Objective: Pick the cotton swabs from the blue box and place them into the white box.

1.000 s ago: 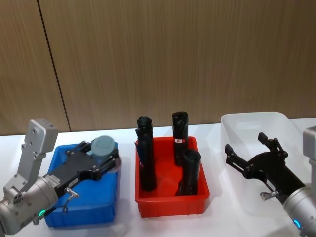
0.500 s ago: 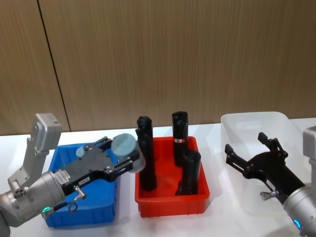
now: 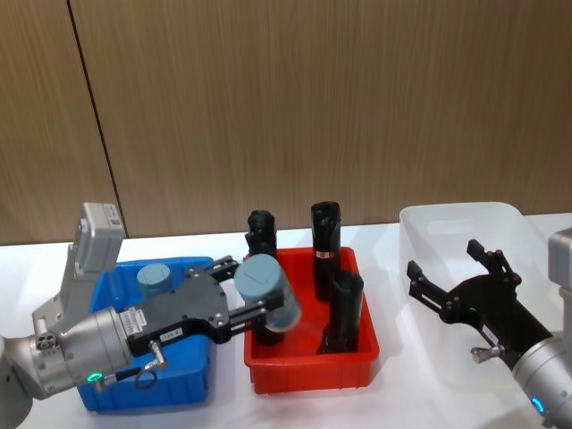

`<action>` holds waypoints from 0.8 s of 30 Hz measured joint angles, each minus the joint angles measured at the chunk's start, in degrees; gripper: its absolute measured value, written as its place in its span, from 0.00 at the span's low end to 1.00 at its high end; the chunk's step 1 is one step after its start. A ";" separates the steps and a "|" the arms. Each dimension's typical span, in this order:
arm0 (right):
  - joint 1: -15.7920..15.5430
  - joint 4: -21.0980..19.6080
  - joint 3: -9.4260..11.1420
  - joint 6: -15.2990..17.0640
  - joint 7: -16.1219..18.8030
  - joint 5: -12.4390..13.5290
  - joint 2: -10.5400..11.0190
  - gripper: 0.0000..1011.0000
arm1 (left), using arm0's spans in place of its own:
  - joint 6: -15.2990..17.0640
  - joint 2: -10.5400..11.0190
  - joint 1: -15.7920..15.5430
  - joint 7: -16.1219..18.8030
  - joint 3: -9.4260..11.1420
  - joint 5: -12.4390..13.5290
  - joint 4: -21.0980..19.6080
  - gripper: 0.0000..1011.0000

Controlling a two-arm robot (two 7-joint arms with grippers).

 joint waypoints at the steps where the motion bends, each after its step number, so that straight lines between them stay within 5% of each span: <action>1: 0.00 0.00 0.00 0.00 0.00 0.00 0.00 0.99 | 0.06 -0.12 -0.22 -0.66 0.07 -0.09 0.29 0.66; 11: 0.00 0.00 0.00 0.00 0.00 0.00 0.00 0.99 | 0.62 -1.27 -2.66 -8.06 0.89 -1.61 3.81 0.66; 24: 0.00 0.00 0.01 0.00 0.06 0.00 0.00 0.99 | 0.75 -1.46 -3.71 -10.48 1.29 -1.93 5.49 0.66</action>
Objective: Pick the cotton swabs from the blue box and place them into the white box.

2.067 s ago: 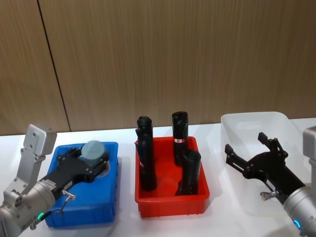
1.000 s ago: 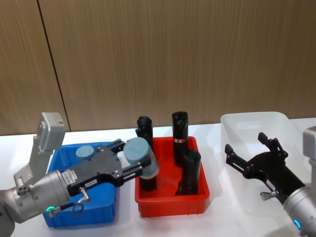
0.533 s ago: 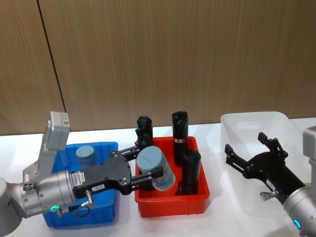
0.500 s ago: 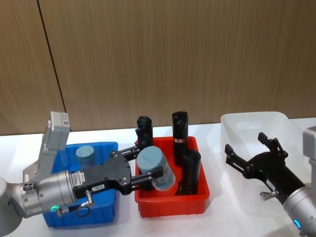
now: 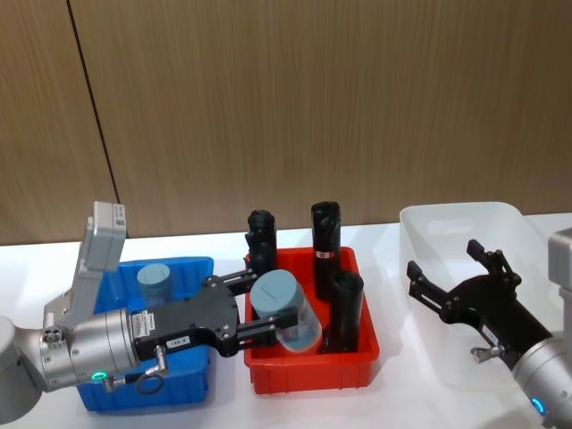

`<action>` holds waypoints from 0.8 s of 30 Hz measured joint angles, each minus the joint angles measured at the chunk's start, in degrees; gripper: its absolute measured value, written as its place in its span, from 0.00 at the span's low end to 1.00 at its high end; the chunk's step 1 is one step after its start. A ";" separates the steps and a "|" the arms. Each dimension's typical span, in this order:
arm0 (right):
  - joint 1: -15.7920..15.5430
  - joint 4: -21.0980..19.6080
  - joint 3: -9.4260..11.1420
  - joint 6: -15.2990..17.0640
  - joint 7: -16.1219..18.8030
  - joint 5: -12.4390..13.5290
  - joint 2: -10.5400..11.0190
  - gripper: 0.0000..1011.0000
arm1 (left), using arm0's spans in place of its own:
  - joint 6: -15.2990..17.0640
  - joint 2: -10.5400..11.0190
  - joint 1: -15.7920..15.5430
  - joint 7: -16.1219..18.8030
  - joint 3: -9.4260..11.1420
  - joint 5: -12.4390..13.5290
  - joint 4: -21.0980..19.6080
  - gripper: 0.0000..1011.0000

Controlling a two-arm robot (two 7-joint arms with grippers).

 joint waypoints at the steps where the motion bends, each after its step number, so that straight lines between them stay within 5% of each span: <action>1: 0.00 0.00 0.00 0.00 0.04 -0.01 0.00 0.99 | 0.00 -0.01 -0.05 -0.14 0.03 -0.01 0.10 0.66; 13: 0.14 -0.28 0.10 1.43 3.61 -0.39 0.70 0.99 | 0.00 -0.05 -0.35 -0.77 0.15 -0.08 0.60 0.66; 24: 0.87 -0.54 0.49 5.14 12.05 -0.01 2.77 0.99 | -0.01 -0.06 -0.45 -1.00 0.21 -0.09 0.78 0.66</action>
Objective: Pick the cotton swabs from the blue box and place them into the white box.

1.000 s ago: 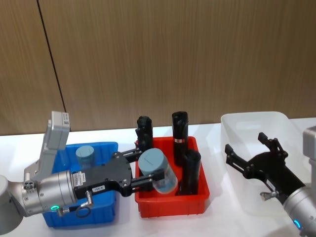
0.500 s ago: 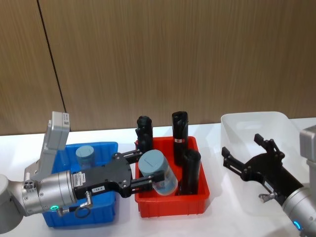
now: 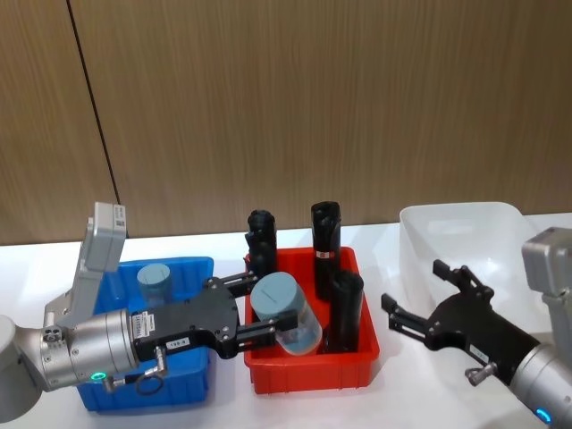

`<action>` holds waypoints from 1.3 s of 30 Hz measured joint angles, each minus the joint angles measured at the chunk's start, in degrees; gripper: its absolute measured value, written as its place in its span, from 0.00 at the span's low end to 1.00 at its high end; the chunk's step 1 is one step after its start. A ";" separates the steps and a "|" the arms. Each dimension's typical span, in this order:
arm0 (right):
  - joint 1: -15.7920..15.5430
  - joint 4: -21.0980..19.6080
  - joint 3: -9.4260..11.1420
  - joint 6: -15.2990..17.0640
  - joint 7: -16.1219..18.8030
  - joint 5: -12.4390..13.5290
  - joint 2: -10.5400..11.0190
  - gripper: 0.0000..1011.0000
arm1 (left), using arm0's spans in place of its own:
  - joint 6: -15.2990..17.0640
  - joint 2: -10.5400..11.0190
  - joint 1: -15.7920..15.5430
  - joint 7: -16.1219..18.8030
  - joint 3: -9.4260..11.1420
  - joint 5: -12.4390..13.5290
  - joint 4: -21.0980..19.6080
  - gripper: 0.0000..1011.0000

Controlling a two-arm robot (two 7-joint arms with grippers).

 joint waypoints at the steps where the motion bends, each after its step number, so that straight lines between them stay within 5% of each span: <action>1: 0.06 -0.01 0.03 0.28 0.65 0.02 0.16 0.99 | 0.00 0.00 -0.01 -0.02 0.00 0.00 0.01 0.66; 19: 2.71 0.58 0.27 6.53 17.36 0.31 3.84 0.99 | 0.00 0.00 -0.08 -0.14 0.00 0.01 0.12 0.66; 39: 6.45 2.77 -1.39 8.71 22.19 -1.77 2.97 0.99 | 0.00 0.01 -0.09 -0.17 0.00 0.01 0.11 0.66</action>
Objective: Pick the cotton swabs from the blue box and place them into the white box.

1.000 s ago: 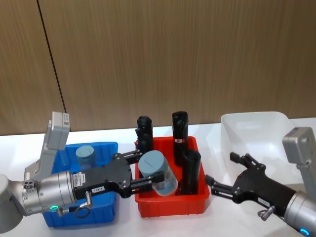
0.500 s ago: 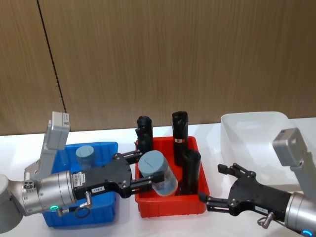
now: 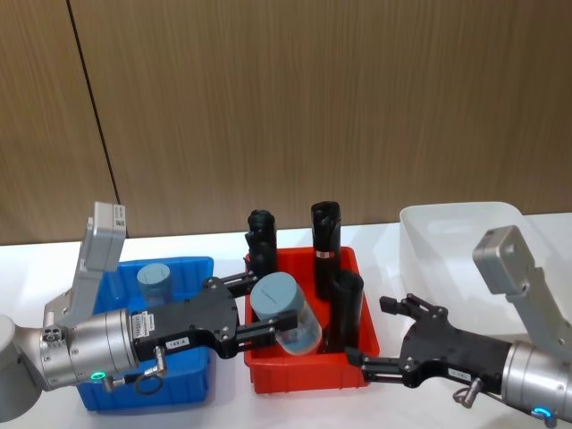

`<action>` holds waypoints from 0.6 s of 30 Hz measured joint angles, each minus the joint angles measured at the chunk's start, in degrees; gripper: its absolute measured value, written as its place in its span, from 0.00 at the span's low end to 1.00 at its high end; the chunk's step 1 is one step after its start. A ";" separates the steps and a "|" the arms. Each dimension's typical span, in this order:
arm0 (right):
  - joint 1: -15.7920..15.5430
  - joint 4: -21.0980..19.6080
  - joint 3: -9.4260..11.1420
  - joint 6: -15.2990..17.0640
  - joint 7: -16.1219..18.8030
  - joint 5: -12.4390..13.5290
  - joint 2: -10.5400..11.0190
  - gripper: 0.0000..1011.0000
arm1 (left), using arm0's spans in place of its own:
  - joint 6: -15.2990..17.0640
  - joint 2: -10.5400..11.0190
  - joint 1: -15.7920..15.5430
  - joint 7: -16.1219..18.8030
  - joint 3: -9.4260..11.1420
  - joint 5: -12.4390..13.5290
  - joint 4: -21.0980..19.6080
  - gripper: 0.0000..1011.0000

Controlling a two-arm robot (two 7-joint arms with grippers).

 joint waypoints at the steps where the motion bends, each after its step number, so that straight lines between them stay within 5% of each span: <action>1: 0.09 0.07 -0.05 0.03 0.07 -0.09 -0.06 0.99 | 0.00 0.00 0.00 0.00 0.00 0.00 0.00 0.66; 18: 2.84 1.45 -2.25 0.54 2.22 -2.09 -2.11 0.99 | 0.00 0.00 0.00 0.01 0.00 0.00 0.00 0.66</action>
